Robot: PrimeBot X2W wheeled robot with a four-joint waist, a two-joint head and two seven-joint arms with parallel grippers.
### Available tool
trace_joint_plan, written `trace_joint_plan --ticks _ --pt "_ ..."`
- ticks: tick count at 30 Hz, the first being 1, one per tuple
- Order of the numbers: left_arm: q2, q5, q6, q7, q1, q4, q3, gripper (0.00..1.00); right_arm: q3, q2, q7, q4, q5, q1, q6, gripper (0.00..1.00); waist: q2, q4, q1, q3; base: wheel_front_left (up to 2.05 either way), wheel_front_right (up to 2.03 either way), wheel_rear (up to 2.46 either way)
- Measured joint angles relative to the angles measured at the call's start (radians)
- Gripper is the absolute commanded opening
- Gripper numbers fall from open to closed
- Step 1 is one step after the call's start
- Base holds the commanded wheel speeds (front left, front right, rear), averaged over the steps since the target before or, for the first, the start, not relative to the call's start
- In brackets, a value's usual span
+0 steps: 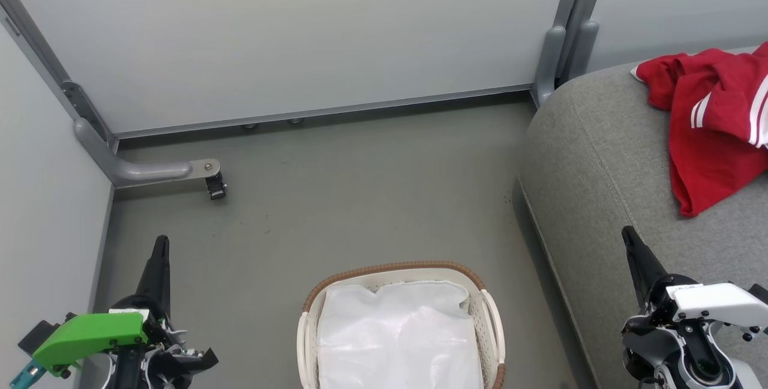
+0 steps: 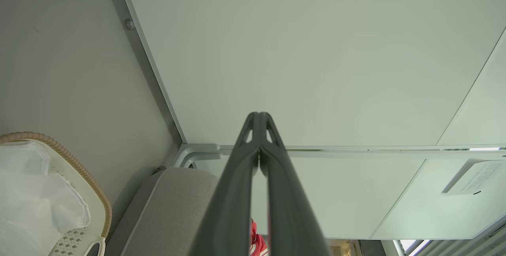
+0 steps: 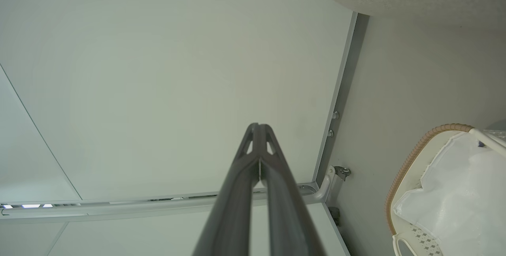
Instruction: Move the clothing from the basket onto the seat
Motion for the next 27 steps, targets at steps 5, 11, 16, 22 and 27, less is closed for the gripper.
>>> trace_joint_plan --ticks 5,11,16,22,27 --pt "0.000 0.000 0.000 0.001 0.000 0.000 0.000 0.00 0.000 0.000 0.000 0.000 0.000 0.000 0.000 0.00 0.0000 0.000 0.0000 0.000 0.00 0.00 0.00" --pt "0.000 0.000 0.000 0.001 0.000 0.000 0.001 0.00 0.000 0.000 0.000 0.000 0.000 0.000 0.000 0.00 0.0000 0.000 0.0000 0.000 0.00 0.00 0.00" --pt "0.000 0.000 0.000 0.001 0.000 0.000 0.002 0.00 0.000 0.000 0.000 0.000 0.000 0.000 0.000 0.00 0.0000 0.000 0.0000 0.000 0.00 0.00 0.00" --pt "0.000 0.000 0.000 0.001 0.000 0.000 0.002 0.00 0.000 0.000 0.000 0.000 0.000 0.000 0.000 0.00 0.0000 0.000 0.0000 0.000 0.00 0.00 0.00" --pt "0.000 0.000 0.000 0.001 0.000 0.000 0.002 0.00 0.000 0.000 0.000 0.000 0.000 0.000 0.000 0.00 0.0000 0.000 0.0000 0.000 0.00 0.00 0.00"
